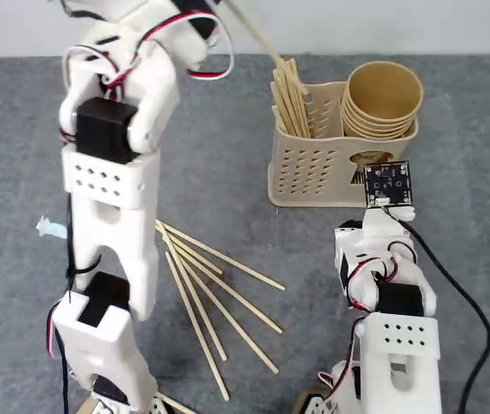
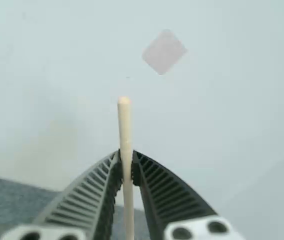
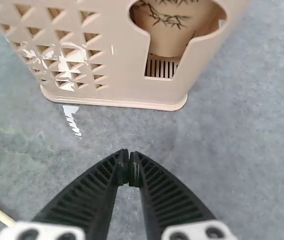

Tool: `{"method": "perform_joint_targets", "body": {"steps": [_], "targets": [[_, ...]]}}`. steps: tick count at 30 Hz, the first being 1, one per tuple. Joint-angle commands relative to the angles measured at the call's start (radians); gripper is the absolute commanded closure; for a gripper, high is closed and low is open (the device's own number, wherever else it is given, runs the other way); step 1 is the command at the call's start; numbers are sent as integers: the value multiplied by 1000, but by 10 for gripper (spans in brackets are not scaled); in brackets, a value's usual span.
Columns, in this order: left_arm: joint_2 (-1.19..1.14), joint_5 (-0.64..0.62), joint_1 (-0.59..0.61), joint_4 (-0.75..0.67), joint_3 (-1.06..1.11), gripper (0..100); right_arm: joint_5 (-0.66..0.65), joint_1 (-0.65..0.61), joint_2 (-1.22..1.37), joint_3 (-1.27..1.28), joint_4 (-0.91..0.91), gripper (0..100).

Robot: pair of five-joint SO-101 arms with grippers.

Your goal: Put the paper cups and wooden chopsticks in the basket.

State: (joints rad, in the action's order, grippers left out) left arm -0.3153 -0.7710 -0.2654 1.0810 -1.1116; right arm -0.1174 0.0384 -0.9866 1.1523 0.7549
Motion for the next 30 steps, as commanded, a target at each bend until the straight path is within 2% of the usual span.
{"method": "perform_joint_targets", "body": {"steps": [1,9,13,17,23,30], "targets": [[9,44,-37,-98,70,988,8,10,-27,-32,-22,980],[9,201,-71,-249,308,977,6,13,-27,-32,-31,980],[20,244,-101,-236,346,882,6,13,-27,-32,-35,980],[38,241,-103,-152,315,755,6,13,-27,-32,-35,980],[110,239,-92,58,266,754,6,12,-27,-32,-33,980],[196,167,-5,252,268,780,6,7,-27,-31,-31,980]]}}
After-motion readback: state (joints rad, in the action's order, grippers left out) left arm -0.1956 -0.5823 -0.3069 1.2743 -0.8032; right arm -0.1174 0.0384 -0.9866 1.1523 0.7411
